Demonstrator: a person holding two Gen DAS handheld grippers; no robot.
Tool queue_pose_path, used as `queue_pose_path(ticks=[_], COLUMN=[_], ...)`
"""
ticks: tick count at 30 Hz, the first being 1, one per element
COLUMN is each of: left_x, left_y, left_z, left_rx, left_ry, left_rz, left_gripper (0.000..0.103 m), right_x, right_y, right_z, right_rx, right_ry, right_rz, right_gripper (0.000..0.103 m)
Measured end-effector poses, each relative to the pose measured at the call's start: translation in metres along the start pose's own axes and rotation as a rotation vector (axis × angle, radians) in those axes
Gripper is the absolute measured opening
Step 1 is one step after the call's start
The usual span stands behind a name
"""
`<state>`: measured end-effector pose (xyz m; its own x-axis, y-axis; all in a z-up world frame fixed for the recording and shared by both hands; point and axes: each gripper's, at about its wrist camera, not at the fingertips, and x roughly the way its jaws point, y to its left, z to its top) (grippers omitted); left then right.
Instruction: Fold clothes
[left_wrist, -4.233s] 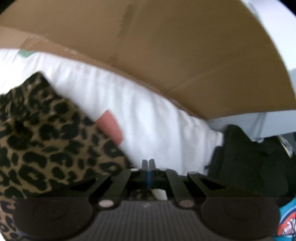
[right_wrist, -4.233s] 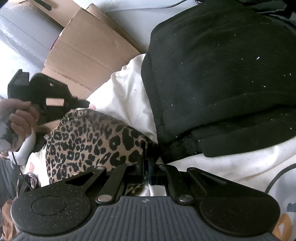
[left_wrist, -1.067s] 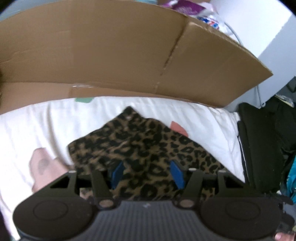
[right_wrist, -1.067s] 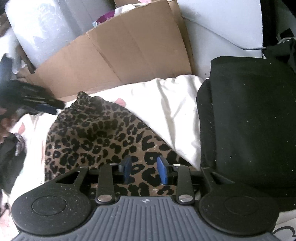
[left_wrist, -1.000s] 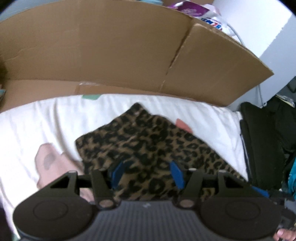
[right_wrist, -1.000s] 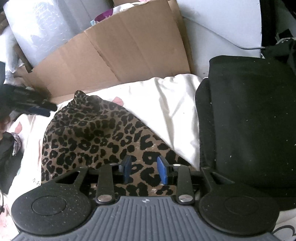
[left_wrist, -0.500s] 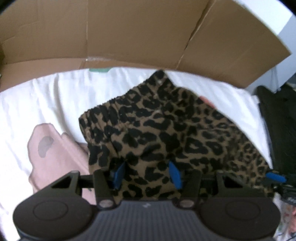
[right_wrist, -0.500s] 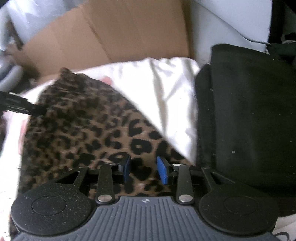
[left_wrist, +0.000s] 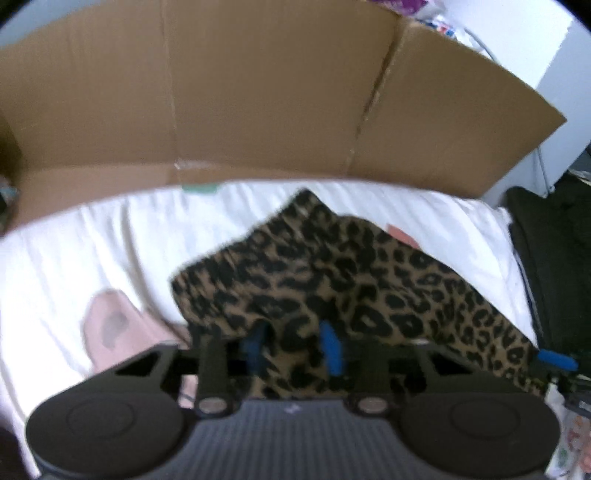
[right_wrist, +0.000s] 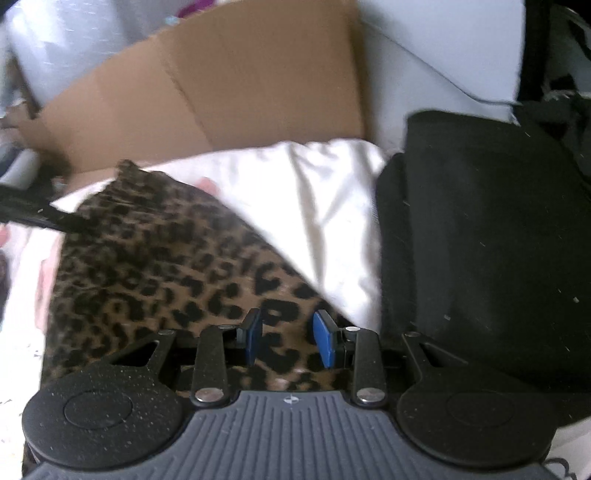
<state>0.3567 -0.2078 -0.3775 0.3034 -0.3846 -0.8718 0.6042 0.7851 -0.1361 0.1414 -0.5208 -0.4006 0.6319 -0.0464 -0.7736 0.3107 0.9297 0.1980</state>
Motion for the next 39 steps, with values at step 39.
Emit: queue_pose_path(ticks=[39], left_x=[-0.033], left_y=[-0.048], left_z=[-0.057], left_rx=[0.128], left_ry=[0.079], left_rz=[-0.051], left_gripper=[0.027], right_x=[-0.012], right_y=[0.044], right_z=[-0.001], right_rx=[-0.144], right_ry=[0.034], right_rz=[0.112], right_gripper=[0.037])
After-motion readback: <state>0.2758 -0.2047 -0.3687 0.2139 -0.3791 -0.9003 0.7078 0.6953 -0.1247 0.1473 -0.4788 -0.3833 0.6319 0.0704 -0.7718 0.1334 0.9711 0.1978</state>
